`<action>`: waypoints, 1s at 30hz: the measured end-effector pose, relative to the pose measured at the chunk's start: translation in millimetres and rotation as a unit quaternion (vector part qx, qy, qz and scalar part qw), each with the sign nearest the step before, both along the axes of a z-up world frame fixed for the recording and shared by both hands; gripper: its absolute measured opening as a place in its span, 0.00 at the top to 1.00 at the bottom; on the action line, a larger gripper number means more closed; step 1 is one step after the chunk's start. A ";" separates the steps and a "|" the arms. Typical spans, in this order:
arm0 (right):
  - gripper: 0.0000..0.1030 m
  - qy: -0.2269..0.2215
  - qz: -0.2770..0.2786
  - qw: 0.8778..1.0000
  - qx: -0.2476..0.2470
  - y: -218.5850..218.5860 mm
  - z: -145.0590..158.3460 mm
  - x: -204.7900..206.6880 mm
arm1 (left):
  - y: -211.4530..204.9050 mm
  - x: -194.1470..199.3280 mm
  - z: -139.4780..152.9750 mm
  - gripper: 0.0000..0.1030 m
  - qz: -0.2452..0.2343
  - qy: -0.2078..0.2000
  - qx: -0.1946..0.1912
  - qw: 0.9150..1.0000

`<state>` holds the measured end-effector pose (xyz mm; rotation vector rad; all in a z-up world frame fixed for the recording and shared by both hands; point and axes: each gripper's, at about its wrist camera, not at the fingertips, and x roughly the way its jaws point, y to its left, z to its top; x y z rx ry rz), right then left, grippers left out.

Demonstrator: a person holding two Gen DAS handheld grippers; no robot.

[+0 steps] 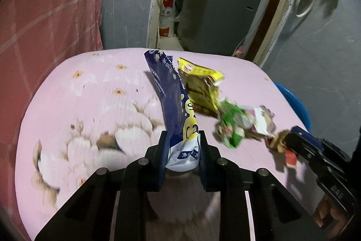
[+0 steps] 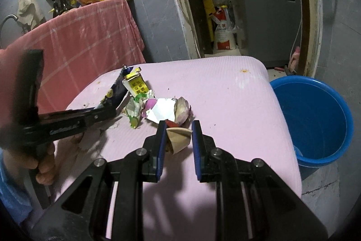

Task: Collect trash
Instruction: 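Grasp the blue wrapper with the left tool while the right tool grasps a tan scrap, then carry both items over the blue basin and open both tools to drop them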

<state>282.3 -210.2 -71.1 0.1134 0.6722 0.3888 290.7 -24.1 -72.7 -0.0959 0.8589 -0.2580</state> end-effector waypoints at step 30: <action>0.80 -0.192 -0.046 0.980 0.040 -53.6 89.8 -71.3 | -77.6 -83.8 90.7 0.81 -0.052 -0.198 -0.043 0.978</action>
